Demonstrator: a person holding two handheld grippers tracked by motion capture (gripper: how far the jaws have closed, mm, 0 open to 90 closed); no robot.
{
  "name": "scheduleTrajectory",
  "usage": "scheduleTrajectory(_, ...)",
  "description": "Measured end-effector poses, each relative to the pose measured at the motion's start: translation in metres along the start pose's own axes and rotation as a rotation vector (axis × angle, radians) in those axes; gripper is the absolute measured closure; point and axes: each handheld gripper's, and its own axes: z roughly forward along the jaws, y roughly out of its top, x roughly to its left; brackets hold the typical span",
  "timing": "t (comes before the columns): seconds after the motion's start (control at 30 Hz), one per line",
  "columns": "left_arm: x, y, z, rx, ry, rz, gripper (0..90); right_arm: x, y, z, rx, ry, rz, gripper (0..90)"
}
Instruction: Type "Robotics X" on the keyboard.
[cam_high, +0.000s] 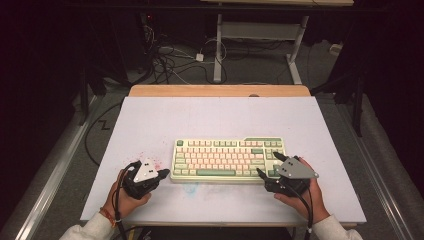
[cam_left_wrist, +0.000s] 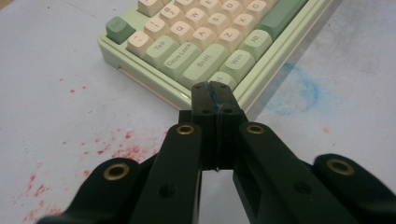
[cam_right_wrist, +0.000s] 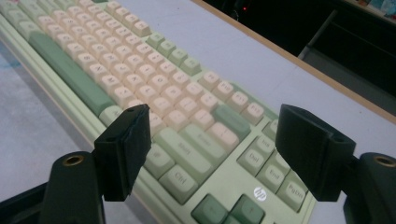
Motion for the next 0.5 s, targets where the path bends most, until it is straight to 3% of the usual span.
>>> scheduleTrajectory(0.23, -0.001, 0.011, 0.006, 0.016, -0.021, 0.017, 87.8, 0.008, -0.013, -0.007, 0.029, 0.014, 0.009, 26.6)
scheduleTrajectory(0.5, -0.003, 0.035, 0.019, 0.022, -0.064, 0.041, 87.8, 0.014, -0.016, -0.012, 0.048, 0.028, -0.001, 26.5)
